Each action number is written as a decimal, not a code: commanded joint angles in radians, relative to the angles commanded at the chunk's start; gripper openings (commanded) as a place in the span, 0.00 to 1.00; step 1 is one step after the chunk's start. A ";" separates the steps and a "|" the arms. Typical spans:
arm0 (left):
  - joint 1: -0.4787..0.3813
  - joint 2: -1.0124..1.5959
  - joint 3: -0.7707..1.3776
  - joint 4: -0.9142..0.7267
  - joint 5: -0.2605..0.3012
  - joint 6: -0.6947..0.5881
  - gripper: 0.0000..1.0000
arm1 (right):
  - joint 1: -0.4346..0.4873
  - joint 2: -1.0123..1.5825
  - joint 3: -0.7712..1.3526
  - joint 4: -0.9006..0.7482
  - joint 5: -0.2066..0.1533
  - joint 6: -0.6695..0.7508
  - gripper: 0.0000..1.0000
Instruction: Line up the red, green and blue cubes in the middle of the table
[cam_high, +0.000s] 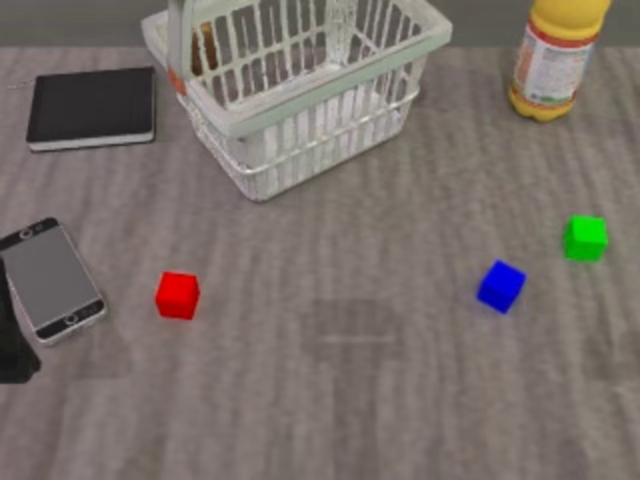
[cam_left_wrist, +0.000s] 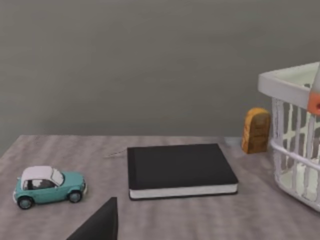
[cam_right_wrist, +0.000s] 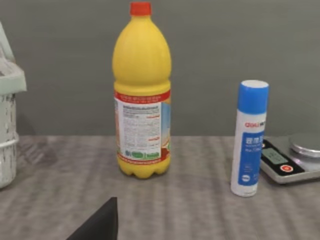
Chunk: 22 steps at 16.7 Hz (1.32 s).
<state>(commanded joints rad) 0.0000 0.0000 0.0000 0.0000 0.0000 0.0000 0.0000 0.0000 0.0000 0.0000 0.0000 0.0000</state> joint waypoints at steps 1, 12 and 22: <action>0.000 0.000 0.000 0.000 0.000 0.000 1.00 | 0.000 0.000 0.000 0.000 0.000 0.000 1.00; -0.108 0.568 0.462 -0.317 0.002 -0.060 1.00 | 0.000 0.000 0.000 0.000 0.000 0.000 1.00; -0.271 1.618 1.145 -0.843 0.001 -0.148 1.00 | 0.000 0.000 0.000 0.000 0.000 0.000 1.00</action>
<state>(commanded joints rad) -0.2709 1.6184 1.1445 -0.8431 0.0011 -0.1483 0.0000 0.0000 0.0000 0.0000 0.0000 0.0000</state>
